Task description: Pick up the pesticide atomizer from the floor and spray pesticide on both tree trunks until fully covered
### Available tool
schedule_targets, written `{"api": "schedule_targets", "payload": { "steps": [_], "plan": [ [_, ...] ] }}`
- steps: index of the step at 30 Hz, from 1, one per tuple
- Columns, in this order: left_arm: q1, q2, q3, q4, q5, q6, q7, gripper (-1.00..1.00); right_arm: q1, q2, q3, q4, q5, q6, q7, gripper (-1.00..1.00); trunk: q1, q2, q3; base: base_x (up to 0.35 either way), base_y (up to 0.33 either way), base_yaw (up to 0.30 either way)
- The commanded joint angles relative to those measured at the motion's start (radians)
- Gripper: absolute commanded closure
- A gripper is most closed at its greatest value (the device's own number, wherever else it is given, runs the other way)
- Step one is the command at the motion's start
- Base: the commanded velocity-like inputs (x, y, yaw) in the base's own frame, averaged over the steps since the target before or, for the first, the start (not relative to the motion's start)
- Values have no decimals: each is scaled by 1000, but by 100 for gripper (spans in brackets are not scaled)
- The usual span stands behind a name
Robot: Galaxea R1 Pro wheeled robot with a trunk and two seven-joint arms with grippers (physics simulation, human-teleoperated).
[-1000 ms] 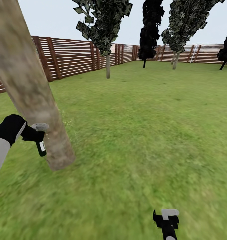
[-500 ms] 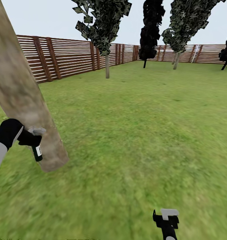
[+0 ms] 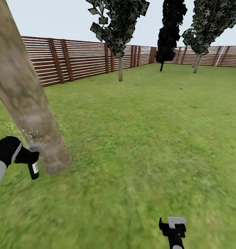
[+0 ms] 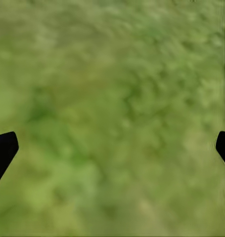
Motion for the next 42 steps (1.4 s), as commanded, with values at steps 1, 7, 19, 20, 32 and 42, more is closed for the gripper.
{"api": "schedule_targets", "payload": {
  "steps": [1,7,19,20,32,42],
  "plan": [
    [13,-2,1,0,11,-2,5,100,0,0,0,0,0,0,0,-100,0,0,0,139,-271,1],
    [69,-1,37,-2,51,-40,11,100,0,0,0,0,0,0,0,-100,0,0,0,167,-246,0],
    [108,3,176,-14,46,-102,95,100,0,1,0,-1,0,-2,0,-100,0,0,0,195,-217,208],
    [114,5,183,-9,44,-105,108,100,0,0,0,-1,0,-2,-1,-100,0,0,0,239,-185,56],
    [176,-23,190,34,50,-186,165,100,0,-1,0,-1,0,-2,-1,-100,0,0,0,206,-185,57],
    [197,-36,193,20,48,-210,165,100,0,1,0,0,0,-2,0,-100,0,0,0,19,-273,277]
  ]
}}
